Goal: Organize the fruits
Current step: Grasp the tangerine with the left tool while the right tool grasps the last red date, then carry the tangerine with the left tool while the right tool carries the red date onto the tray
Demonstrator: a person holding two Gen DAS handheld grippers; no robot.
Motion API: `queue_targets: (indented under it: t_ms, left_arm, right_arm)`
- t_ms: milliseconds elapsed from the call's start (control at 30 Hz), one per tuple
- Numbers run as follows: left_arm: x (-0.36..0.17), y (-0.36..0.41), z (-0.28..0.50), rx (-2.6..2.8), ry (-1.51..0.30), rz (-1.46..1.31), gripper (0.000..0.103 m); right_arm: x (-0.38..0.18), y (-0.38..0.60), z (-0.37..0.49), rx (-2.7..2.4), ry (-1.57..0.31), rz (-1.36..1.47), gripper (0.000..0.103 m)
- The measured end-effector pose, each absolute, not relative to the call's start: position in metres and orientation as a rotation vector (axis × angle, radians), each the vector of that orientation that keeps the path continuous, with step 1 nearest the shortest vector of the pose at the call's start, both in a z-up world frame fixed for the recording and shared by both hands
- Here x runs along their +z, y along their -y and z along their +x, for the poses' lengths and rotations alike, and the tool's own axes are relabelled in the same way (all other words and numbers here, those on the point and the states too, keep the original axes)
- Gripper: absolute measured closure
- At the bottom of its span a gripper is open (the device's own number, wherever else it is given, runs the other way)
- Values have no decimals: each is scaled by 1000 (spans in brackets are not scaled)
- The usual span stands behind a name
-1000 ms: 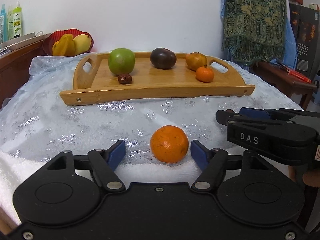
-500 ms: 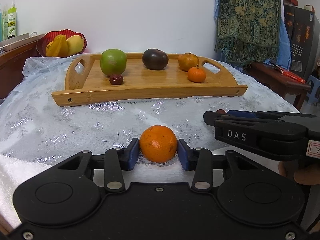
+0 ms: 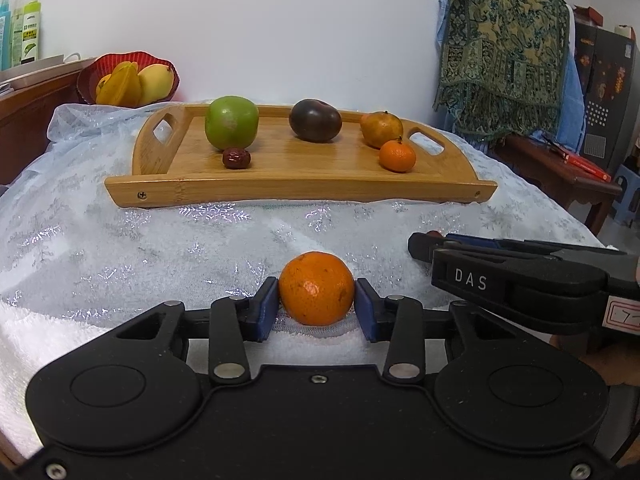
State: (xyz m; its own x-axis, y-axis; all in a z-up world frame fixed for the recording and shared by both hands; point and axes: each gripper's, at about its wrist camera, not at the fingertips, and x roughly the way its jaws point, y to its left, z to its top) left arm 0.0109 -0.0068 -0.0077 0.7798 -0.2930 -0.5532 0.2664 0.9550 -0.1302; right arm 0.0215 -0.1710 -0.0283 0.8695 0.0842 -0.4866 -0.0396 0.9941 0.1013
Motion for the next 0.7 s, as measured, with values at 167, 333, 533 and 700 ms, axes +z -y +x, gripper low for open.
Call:
queue_targets:
  t_ms: [167, 333, 533, 700]
  left_arm:
    - [-8, 7, 11, -299, -602, -49, 64]
    - [-8, 8, 14, -294, -597, -57, 64]
    - [-9, 11, 19, -290, -593, -55, 64]
    - [-10, 14, 20, -285, -587, -46, 64]
  right_arm:
    - [-28, 171, 22, 65, -513, 91, 68]
    - [-28, 171, 21, 68, -513, 92, 71]
    - [-29, 168, 20, 76, -513, 83, 76]
    - [-29, 167, 20, 77, -513, 78, 78]
